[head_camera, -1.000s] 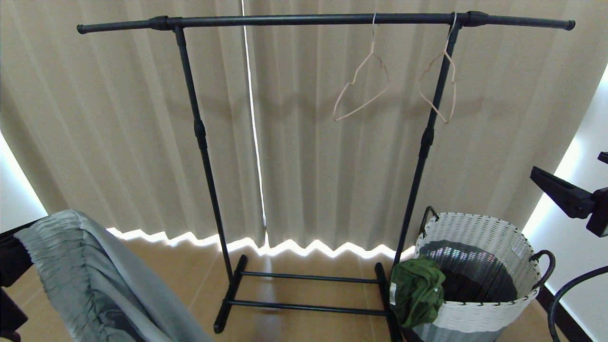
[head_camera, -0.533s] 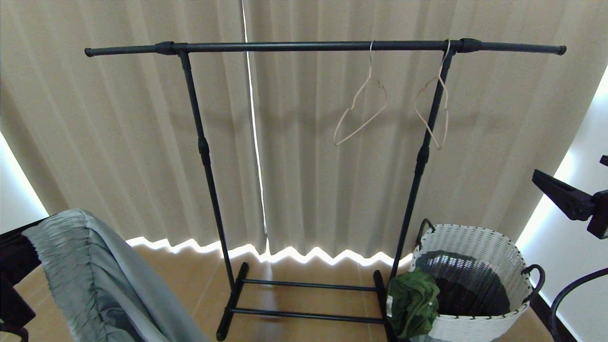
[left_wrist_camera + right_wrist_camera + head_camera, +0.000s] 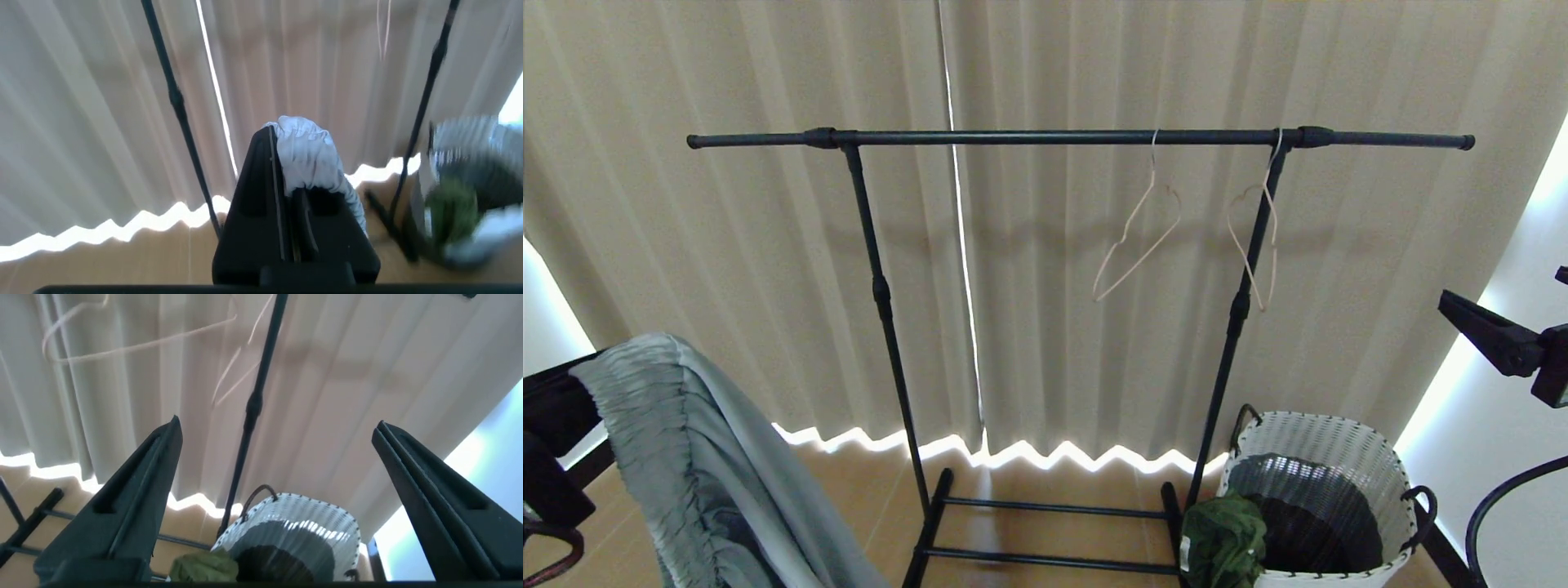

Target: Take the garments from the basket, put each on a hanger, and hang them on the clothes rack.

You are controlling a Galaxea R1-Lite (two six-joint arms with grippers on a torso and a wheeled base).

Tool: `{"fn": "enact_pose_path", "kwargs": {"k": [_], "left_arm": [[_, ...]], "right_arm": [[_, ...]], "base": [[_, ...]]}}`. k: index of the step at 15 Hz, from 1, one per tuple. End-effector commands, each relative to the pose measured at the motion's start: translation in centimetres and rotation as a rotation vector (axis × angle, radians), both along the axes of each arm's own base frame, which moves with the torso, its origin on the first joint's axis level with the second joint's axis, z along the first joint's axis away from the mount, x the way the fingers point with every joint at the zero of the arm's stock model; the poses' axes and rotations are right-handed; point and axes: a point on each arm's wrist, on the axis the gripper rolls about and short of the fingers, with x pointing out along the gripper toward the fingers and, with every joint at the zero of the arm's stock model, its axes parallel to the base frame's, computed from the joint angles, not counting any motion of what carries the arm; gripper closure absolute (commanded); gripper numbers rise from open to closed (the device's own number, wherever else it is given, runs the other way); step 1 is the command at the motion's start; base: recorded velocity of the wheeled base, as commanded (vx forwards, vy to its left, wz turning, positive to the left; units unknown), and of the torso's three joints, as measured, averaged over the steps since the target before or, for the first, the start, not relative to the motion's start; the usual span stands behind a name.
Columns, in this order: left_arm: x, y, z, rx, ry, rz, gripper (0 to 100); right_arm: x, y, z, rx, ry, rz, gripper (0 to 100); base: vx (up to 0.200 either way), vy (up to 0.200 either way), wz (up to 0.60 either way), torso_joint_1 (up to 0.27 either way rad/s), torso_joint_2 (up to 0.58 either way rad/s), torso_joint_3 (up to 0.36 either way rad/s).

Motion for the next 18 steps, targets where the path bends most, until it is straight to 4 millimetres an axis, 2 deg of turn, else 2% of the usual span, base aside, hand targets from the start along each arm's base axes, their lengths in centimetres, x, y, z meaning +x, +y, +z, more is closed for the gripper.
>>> {"fn": "enact_pose_path", "kwargs": {"k": [1, 4, 8, 11, 15, 18], "left_arm": [[0.7, -0.2, -0.1, 0.007, 0.010, -0.001, 100], [2.5, -0.7, -0.5, 0.018, 0.025, -0.032, 100], [2.5, -0.4, 0.2, 0.009, -0.008, -0.012, 100], [4.0, -0.8, 0.0, 0.014, 0.034, -0.012, 100], [4.1, -0.8, -0.4, 0.018, 0.046, -0.010, 100], [4.0, -0.8, -0.5, 0.021, 0.050, -0.010, 100]], "right_arm": [[0.1, 0.0, 0.2, -0.002, -0.003, -0.001, 0], [0.0, 0.0, -0.3, -0.032, 0.073, -0.005, 0], [0.1, -0.1, -1.2, -0.041, 0.150, -0.011, 0], [0.5, -0.1, -1.6, -0.042, 0.170, -0.018, 0], [0.5, -0.6, -1.8, -0.041, 0.180, -0.050, 0], [0.6, -0.8, -1.8, -0.040, 0.185, -0.059, 0]], "base": [[0.000, 0.000, 0.00, 0.203, -0.49, -0.290], [0.000, 0.000, 0.00, 0.219, -0.51, -0.292], [0.000, 0.000, 0.00, 0.168, -0.38, -0.217], [0.000, 0.000, 0.00, 0.026, -0.05, -0.029], [0.000, 0.000, 0.00, 0.000, 0.00, 0.000], [0.200, 0.000, 0.00, 0.001, 0.00, -0.002]]}}
